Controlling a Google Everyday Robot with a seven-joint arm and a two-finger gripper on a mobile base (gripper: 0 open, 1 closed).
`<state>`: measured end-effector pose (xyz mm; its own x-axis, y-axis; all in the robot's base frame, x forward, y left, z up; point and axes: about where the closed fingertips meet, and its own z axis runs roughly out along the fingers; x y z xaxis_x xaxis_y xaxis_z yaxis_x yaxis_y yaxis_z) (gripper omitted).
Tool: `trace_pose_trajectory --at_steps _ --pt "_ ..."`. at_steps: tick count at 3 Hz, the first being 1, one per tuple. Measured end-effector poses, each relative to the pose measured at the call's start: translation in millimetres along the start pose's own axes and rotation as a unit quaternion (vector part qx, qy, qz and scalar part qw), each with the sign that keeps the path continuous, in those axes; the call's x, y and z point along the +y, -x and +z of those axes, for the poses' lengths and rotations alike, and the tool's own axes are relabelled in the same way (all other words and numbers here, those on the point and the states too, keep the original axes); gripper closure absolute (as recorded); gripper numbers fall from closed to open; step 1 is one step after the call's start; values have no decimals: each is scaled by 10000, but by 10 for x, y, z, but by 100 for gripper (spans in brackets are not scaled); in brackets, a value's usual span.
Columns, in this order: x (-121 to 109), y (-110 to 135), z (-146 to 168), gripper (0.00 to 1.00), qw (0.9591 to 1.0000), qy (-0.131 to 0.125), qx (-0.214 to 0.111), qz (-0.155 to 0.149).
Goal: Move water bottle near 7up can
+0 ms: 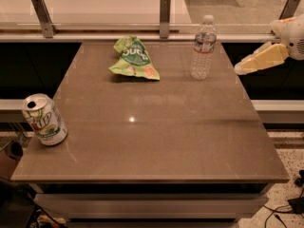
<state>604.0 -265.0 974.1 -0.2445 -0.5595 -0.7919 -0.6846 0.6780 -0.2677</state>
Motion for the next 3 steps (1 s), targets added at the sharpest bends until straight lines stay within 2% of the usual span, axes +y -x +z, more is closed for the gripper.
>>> trace_pose_trajectory --at_steps 1,3 --pt "-107 44 262 0 9980 83 -561 295" --pt "-230 270 779 0 9879 409 -1351 650"
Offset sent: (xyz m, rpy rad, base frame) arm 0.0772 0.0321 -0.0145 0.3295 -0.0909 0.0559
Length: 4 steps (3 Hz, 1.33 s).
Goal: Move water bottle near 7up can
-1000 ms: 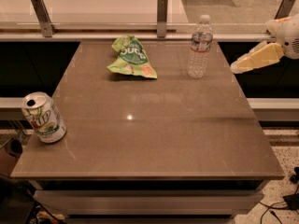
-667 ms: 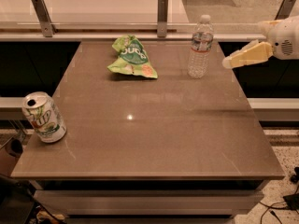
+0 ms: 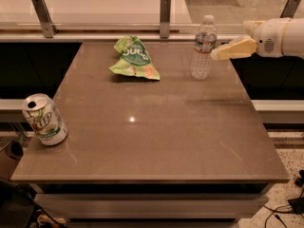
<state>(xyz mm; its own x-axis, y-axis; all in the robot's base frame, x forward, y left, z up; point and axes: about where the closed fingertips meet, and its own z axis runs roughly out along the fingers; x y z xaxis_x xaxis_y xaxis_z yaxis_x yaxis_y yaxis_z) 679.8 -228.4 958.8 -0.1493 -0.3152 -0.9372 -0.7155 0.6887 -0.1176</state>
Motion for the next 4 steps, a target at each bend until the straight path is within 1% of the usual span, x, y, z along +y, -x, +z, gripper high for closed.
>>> trace_pose_trajectory --at_steps 1,2,3,4 --pt "-87 64 275 0 9993 153 -313 110" --pt "-151 141 456 0 9980 210 -576 159" --pt "-171 199 576 16 9972 275 -680 146" --pt "-154 203 600 40 9971 296 -681 146"
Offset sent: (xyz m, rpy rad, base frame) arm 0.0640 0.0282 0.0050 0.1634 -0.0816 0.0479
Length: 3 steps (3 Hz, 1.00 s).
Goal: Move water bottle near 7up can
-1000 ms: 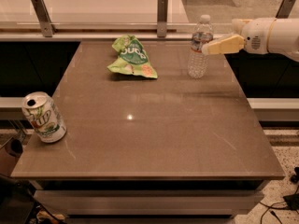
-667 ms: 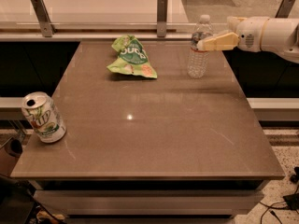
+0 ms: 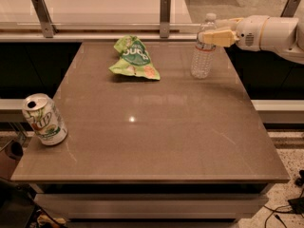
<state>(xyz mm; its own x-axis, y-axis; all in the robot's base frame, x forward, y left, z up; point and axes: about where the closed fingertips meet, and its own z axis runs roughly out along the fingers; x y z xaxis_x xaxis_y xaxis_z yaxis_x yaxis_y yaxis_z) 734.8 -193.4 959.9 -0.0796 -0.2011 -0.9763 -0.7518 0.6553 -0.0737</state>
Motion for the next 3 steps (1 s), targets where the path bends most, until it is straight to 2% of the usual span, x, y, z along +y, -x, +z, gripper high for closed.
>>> trace_pose_trajectory --at_steps 2,3 --pt "33 -2 59 86 10000 50 -1 5" --pt "49 -3 87 100 10000 74 -2 8"
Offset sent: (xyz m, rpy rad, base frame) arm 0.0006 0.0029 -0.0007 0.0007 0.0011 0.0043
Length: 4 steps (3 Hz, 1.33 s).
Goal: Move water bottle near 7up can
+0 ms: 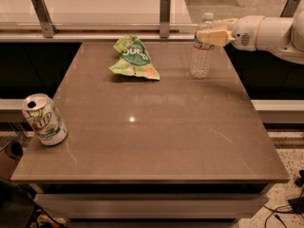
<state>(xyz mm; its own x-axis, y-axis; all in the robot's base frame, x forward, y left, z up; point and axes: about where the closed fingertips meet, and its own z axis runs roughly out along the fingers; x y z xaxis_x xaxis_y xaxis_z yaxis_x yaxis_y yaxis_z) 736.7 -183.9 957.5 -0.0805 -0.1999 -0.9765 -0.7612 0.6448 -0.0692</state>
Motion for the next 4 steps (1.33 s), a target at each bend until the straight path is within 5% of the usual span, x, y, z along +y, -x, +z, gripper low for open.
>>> trace_pose_trajectory --at_steps 2,4 --pt "57 92 15 100 9999 61 68 -92" --pt "453 455 -125 100 9993 175 -89 -330"
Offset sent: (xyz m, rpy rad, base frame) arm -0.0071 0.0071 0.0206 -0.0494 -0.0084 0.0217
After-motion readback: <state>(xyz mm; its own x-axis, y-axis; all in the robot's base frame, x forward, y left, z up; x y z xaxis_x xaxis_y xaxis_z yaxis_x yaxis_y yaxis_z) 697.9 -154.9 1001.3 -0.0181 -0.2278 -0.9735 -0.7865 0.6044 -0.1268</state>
